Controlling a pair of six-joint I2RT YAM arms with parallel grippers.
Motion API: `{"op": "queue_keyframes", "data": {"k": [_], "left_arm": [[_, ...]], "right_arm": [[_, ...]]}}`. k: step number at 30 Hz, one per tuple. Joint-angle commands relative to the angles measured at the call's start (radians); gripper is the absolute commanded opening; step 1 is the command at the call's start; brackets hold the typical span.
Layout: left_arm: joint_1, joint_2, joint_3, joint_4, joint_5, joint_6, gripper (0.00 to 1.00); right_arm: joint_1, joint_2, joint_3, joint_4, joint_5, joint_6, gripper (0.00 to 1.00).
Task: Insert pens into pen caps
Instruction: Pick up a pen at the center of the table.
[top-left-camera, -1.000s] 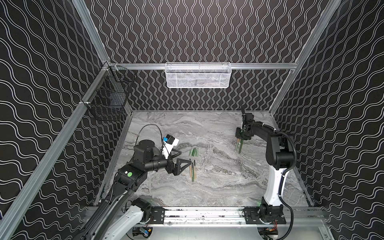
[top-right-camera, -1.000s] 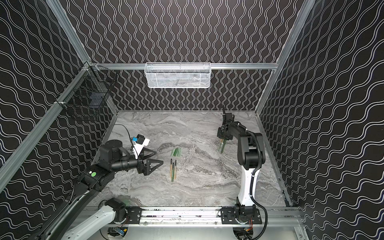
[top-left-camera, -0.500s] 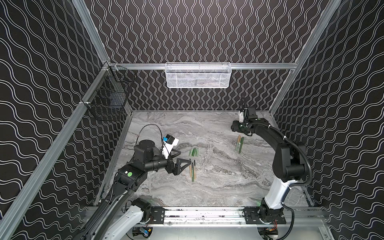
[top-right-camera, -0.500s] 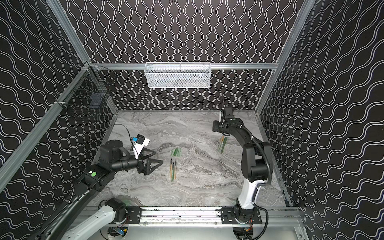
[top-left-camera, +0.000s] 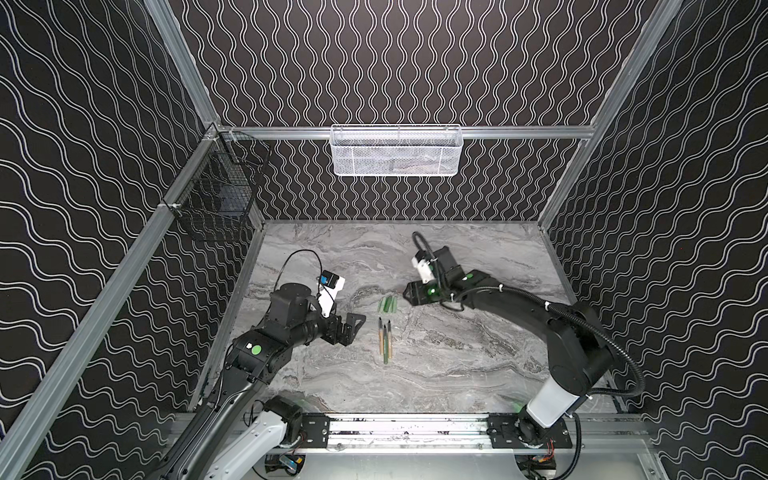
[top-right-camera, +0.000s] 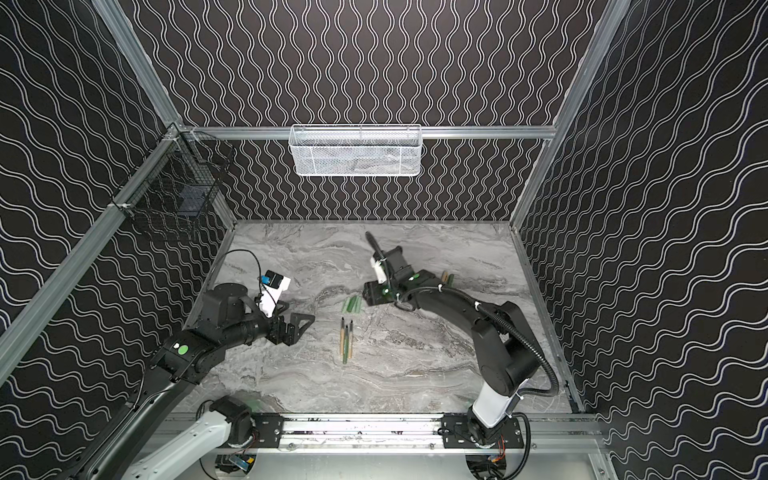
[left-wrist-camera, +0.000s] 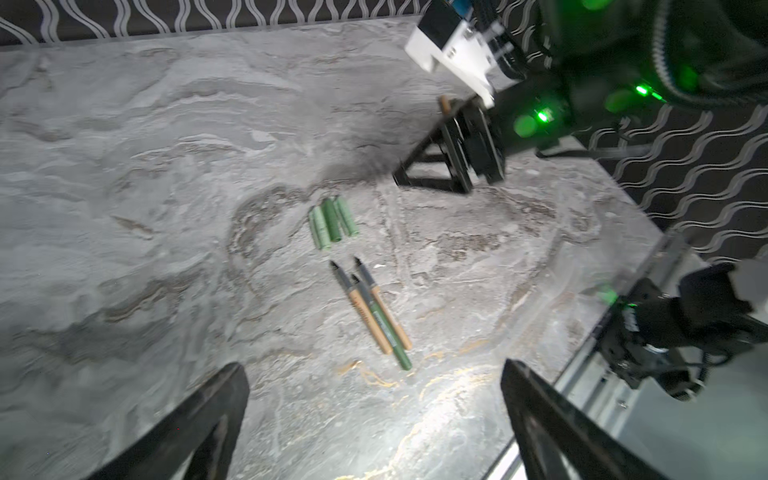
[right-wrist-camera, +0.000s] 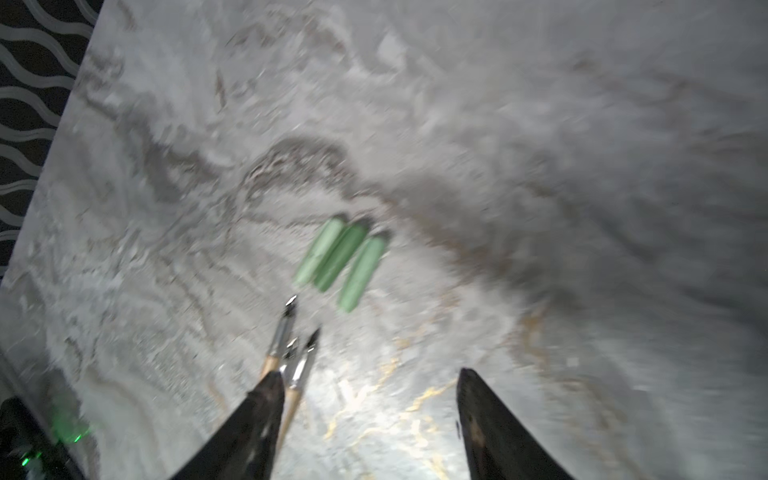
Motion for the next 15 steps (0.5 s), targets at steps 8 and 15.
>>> {"op": "queue_keyframes", "data": {"k": [8,15], "left_arm": [[0.001,-0.011,0.001,0.009,-0.107,0.002,0.99],[0.001,-0.022,-0.001,0.014,-0.107,0.005,0.99]], "right_arm": [[0.18,0.117,0.053,-0.002,0.105,0.109,0.59],[0.223,0.176,0.099,-0.06,0.174,0.12,0.49]]}}
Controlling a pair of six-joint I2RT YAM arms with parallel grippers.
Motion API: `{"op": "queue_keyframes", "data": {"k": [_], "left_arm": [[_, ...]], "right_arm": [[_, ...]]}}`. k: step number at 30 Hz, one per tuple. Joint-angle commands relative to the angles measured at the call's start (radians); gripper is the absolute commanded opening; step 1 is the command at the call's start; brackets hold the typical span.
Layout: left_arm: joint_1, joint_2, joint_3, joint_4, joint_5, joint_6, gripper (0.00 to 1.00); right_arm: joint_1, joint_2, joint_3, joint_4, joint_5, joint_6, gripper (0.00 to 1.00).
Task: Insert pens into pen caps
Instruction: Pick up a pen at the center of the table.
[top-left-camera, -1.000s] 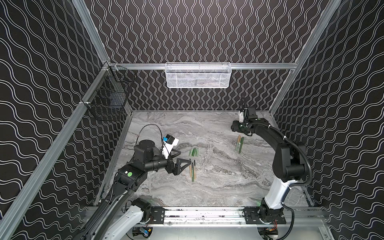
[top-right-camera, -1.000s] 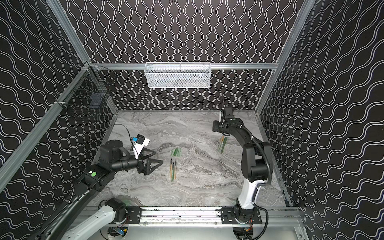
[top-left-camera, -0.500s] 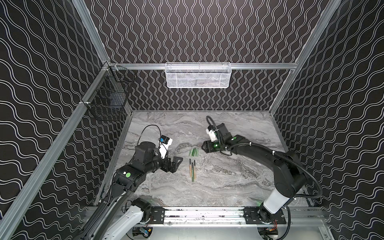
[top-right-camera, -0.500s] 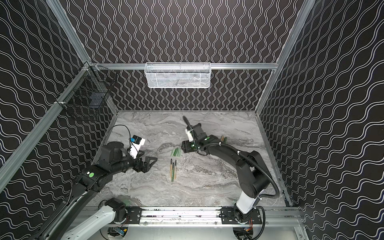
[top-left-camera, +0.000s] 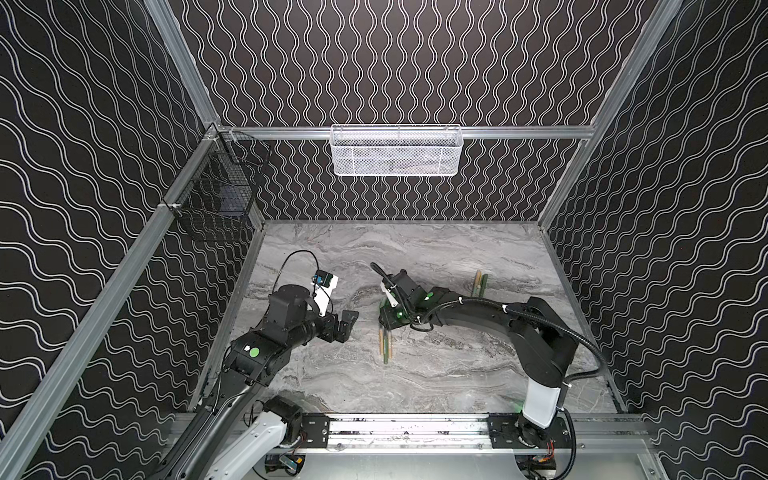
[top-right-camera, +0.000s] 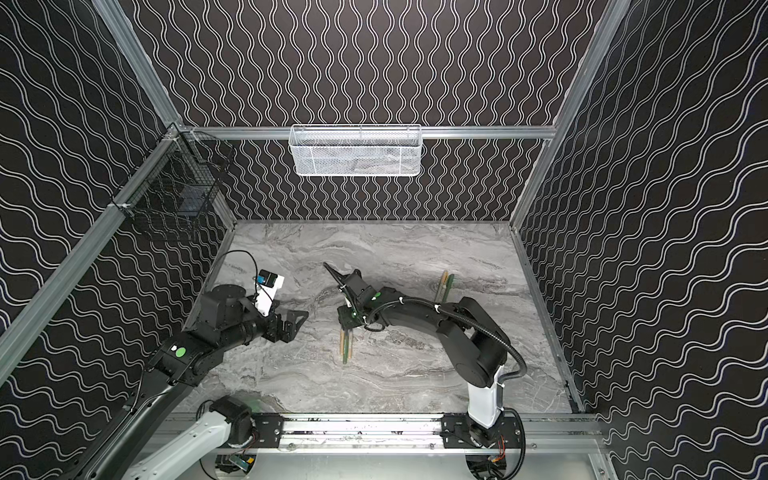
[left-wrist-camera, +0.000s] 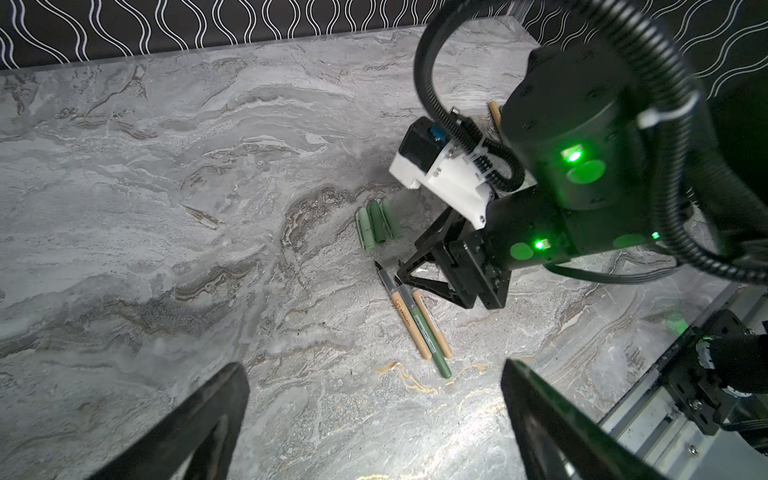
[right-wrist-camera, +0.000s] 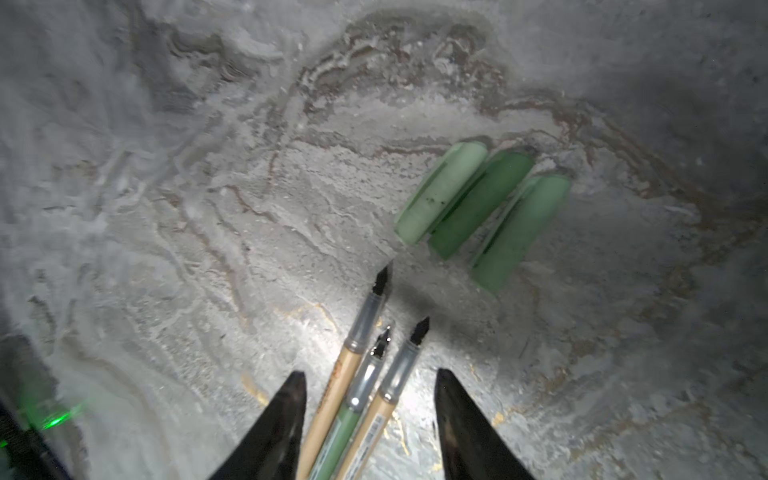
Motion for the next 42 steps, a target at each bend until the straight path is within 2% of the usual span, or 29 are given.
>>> {"op": "queue_keyframes", "data": {"k": [1,10,22,29,38,42], "left_arm": [[0.001,0.003,0.0,0.021,-0.003,0.006,0.99],[0.0,-0.003,0.0,0.025,0.002,0.008,0.99],[0.001,-0.01,-0.001,0.029,0.002,0.008,0.99],[0.0,-0.012,-0.002,0.033,0.005,0.009,0.99],[0.002,-0.015,-0.003,0.033,0.008,0.009,0.99],[0.002,-0.015,-0.003,0.033,0.009,0.009,0.99]], "right_arm": [[0.01,0.029,0.018,-0.046,0.054,0.028,0.48],[0.012,0.052,0.0,-0.054,0.068,0.037,0.35],[0.013,0.098,0.019,-0.065,0.072,0.039,0.32],[0.015,0.109,0.03,-0.088,0.098,0.044,0.27],[0.022,0.113,0.049,-0.112,0.128,0.035,0.25],[0.026,0.115,0.059,-0.128,0.143,0.026,0.2]]}}
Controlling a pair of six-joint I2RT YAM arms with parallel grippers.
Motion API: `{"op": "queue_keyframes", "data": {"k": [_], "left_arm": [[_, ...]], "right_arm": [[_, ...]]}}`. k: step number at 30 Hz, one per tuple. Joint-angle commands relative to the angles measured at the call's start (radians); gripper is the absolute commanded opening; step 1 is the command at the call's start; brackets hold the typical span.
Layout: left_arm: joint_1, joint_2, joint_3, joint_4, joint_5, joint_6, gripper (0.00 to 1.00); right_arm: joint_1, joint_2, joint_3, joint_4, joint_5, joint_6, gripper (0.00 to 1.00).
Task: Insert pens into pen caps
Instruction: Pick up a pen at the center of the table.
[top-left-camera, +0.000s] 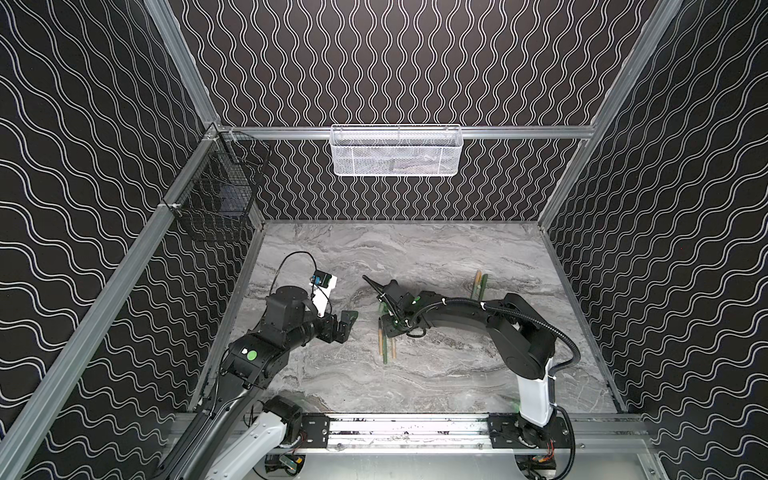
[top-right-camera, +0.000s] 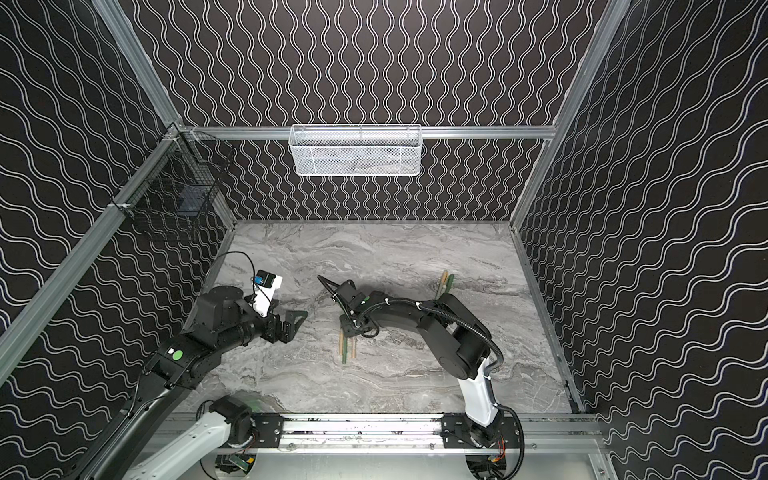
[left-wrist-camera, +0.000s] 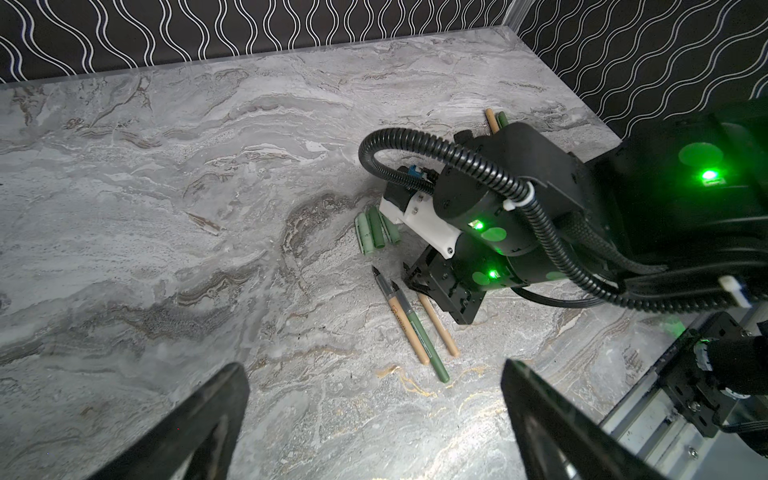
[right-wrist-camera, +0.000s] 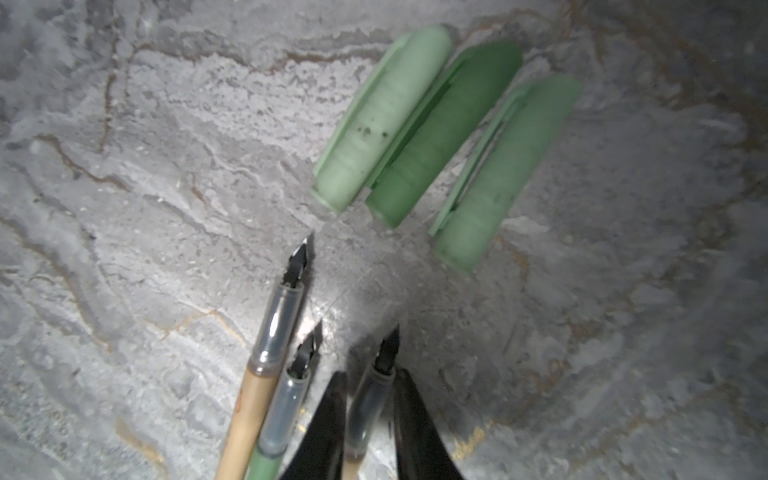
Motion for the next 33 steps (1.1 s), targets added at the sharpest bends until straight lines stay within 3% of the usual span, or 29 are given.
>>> {"op": "queue_keyframes", "data": {"k": [1,12,23,33], "left_arm": [[0.001,0.001,-0.001,0.029,0.009,0.006,0.99],[0.001,0.002,-0.001,0.032,0.02,0.003,0.99],[0.002,0.013,-0.01,0.064,0.086,-0.057,0.99],[0.001,0.024,-0.103,0.239,0.227,-0.204,0.99]], "right_arm": [[0.004,0.001,0.011,-0.037,0.027,-0.007,0.19],[0.005,0.026,0.031,-0.06,0.033,-0.003,0.25],[0.005,0.03,0.053,-0.079,0.035,-0.01,0.13],[-0.035,-0.146,-0.03,0.057,-0.036,-0.018,0.11]]}}
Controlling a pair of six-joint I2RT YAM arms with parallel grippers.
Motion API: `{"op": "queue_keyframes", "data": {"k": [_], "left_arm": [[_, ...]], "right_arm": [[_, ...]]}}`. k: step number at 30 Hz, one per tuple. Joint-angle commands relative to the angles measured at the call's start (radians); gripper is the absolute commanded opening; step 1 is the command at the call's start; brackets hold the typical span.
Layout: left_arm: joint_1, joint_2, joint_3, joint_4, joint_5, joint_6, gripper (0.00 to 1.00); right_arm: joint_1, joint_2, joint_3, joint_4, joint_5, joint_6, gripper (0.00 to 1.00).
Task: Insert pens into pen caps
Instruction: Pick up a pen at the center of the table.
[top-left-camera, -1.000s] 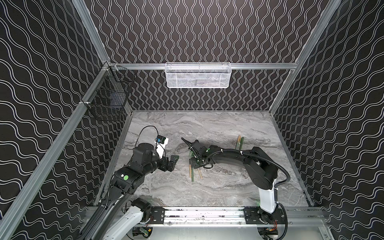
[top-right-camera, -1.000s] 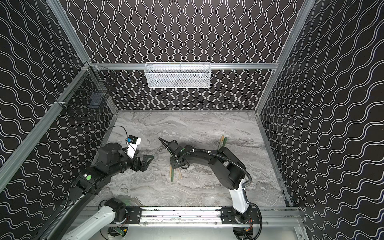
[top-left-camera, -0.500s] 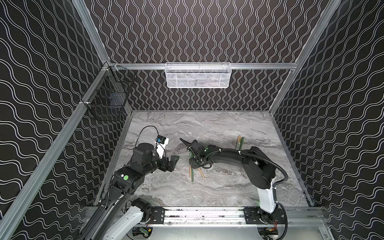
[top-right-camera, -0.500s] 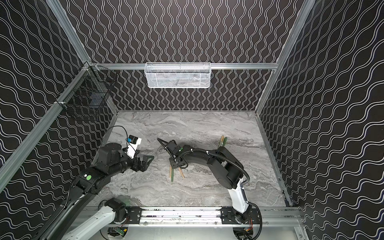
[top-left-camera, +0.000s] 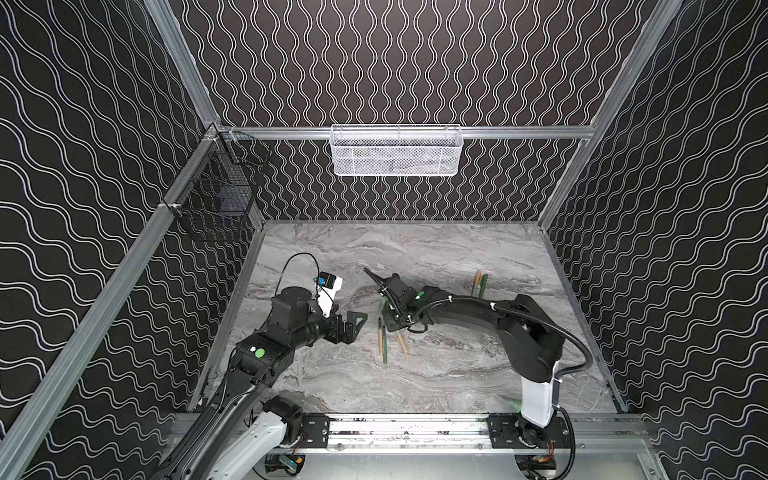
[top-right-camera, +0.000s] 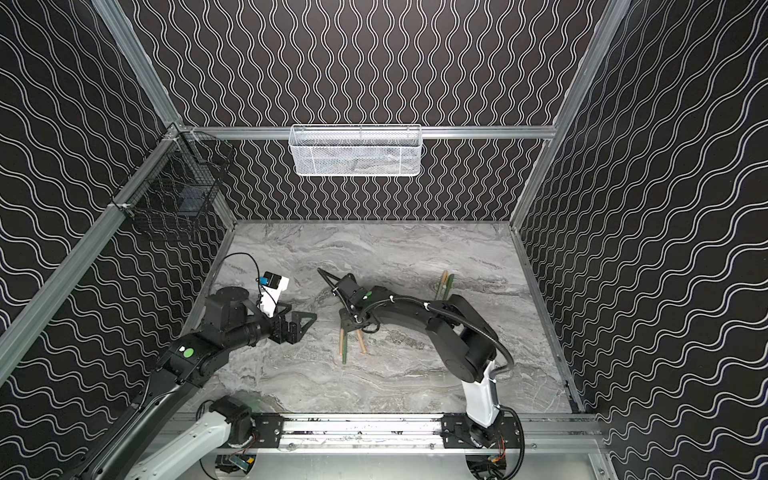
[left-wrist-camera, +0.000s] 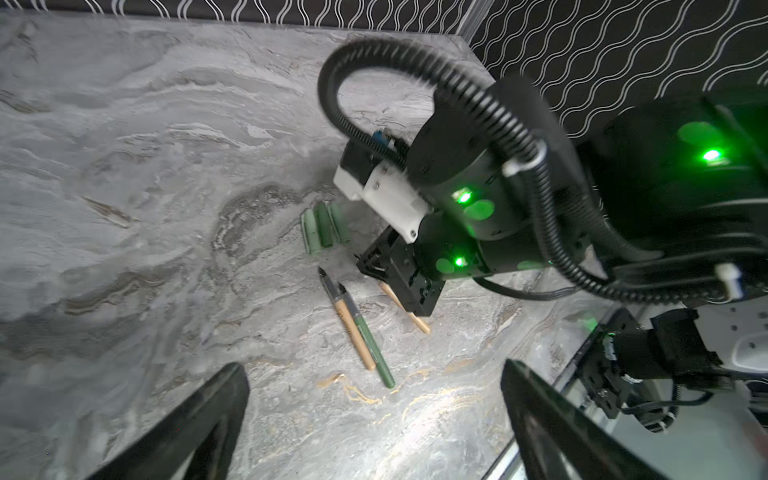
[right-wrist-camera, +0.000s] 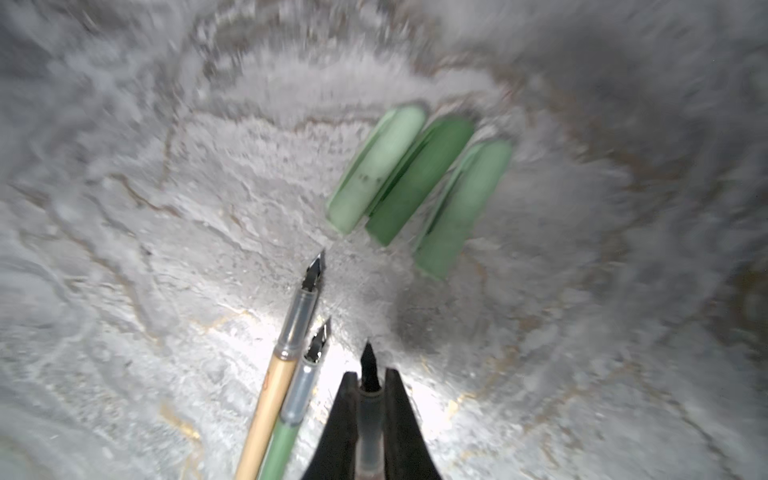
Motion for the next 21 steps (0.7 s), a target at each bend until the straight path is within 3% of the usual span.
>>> {"op": "queue_keyframes", "data": {"k": [1,8,14,21], "left_arm": [[0.001,0.009,-0.028,0.13,0.073,-0.073,0.99],[-0.016,0.047,-0.126,0.376,0.173,-0.168,0.99],[-0.108,0.128,-0.143,0.501,0.171,-0.159,0.99],[-0.163,0.24,-0.157,0.71,0.275,-0.194,0.95]], "right_arm": [[-0.014,-0.09,-0.056,0.104,-0.054,-0.015,0.11],[-0.089,-0.306,-0.2,0.284,-0.222,-0.029,0.11],[-0.154,-0.491,-0.362,0.512,-0.4,-0.031,0.11],[-0.172,-0.638,-0.505,0.749,-0.565,-0.036,0.1]]}}
